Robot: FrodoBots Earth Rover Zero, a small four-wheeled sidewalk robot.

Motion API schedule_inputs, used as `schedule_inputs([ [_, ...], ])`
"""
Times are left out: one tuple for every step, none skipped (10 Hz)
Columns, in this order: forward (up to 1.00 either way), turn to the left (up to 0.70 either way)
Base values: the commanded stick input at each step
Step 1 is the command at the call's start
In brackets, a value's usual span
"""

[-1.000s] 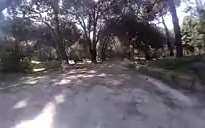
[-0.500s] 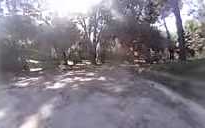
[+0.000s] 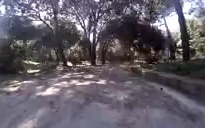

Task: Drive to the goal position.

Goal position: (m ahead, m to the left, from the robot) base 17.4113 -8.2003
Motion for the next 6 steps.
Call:
schedule_inputs([
  [0.85,0.0],
  [0.85,0.0],
  [0.85,0.0],
  [0.85,0.0],
  [0.85,0.0],
  [0.85,0.0],
])
